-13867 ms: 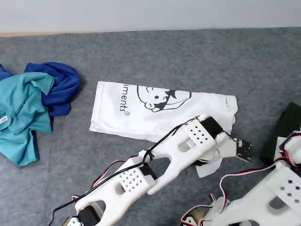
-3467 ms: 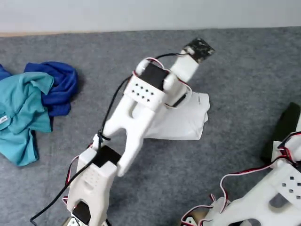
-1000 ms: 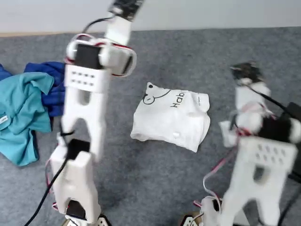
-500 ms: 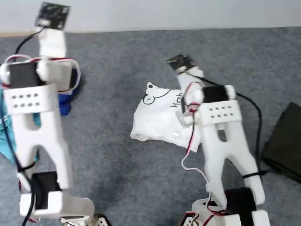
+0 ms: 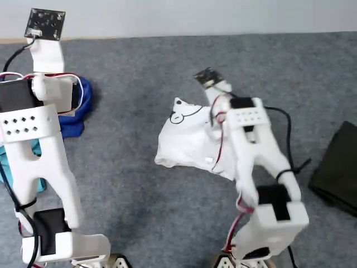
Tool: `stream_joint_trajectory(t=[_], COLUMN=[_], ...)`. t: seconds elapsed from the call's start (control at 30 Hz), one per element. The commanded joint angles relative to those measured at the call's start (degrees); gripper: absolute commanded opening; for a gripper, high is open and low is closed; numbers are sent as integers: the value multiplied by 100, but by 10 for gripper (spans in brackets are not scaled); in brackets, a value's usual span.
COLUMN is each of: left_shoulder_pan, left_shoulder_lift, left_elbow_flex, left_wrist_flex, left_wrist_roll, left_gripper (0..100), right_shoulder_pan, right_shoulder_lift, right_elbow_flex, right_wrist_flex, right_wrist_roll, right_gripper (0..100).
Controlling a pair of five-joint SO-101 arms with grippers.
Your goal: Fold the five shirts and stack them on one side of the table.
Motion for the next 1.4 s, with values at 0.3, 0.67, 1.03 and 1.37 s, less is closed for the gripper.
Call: stream_joint_trajectory(t=[0.3, 0.67, 1.03, 1.37], left_shoulder_pan=[-44, -44, -53, -44], left_shoulder_lift=[-264, -264, -273, -273], left_elbow_flex=[-13, -4, -4, -4], left_wrist_flex=[123, 123, 132, 132], left_wrist_roll=[9, 9, 9, 9], left_gripper=[3, 3, 3, 3], right_shoulder_pan=[321, -787, -1560, -1824], right_shoulder_lift=[1701, 1552, 2967, 2932], right_elbow_flex=[-3657, -4158, -4185, -4316], right_wrist_flex=[1244, 2132, 198, 154], right_wrist_roll=[545, -97, -53, 563], right_gripper=[10, 10, 11, 10])
